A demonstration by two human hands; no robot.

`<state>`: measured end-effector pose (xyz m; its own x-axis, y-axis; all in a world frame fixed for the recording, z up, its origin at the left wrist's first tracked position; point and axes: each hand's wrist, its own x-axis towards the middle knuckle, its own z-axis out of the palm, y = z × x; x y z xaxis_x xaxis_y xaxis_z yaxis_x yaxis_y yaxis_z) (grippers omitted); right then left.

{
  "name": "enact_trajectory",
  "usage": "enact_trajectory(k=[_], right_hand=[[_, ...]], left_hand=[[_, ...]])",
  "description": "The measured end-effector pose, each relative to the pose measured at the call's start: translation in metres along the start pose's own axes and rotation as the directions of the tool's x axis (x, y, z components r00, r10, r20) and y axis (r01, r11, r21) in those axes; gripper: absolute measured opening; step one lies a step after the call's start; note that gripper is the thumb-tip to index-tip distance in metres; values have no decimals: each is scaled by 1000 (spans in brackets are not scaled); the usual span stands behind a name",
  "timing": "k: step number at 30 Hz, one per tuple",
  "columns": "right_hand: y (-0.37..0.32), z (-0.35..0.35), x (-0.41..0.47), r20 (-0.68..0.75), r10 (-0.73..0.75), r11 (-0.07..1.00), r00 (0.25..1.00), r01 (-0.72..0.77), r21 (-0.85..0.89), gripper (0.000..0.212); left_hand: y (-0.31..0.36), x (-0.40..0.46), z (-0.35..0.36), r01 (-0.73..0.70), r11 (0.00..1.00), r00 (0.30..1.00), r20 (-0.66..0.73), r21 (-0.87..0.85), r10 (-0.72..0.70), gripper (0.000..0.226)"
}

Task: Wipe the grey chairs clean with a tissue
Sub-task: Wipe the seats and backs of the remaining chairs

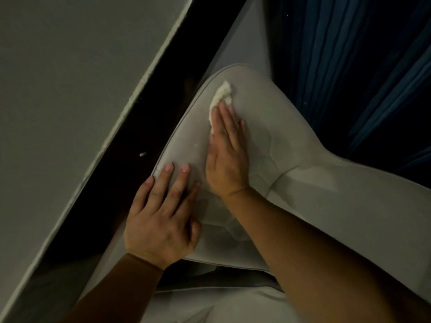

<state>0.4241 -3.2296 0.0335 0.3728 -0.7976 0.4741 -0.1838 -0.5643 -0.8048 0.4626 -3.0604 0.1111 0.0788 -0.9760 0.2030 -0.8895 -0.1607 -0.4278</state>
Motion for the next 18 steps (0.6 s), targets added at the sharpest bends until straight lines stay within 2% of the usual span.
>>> enact_trajectory(k=[2, 5, 8, 9, 11, 13, 14, 16, 18], right_hand=[[18, -5, -3, 17, 48, 999, 999, -48, -18, 60], [28, -15, 0, -19, 232, 973, 973, -232, -10, 68], [22, -24, 13, -142, 474, 876, 869, -448, 180, 63], [17, -27, 19, -184, 492, 863, 851, -449, 231, 61], [0, -29, 30, -210, 324, 933, 922, -275, 232, 58], [-18, -21, 36, -140, 77, 985, 987, -53, 166, 56], [-24, -17, 38, -97, 12, 994, 995, -2, 105, 56], [-27, -9, 40, -47, 9, 1000, 999, -10, -22, 57], [-19, -4, 38, -53, 45, 996, 998, -49, -70, 59]], left_hand=[[0, 0, -1, 5, 1000, 1000, 5, -16, -5, 56], [0, 0, -2, 14, 999, 1000, 26, -30, -13, 53], [1, 0, -3, 28, 999, 999, 38, -39, -26, 52], [1, 0, -3, 28, 999, 999, 36, -41, -27, 51], [0, 1, -2, 20, 999, 999, 31, -42, -18, 49], [-1, 1, -2, 13, 999, 999, 31, -42, -12, 50], [-1, 0, -2, 15, 999, 999, 31, -41, -14, 50], [0, 0, -2, 17, 999, 999, 30, -32, -16, 50], [0, 0, -2, 10, 1000, 1000, 27, -28, -10, 52]])
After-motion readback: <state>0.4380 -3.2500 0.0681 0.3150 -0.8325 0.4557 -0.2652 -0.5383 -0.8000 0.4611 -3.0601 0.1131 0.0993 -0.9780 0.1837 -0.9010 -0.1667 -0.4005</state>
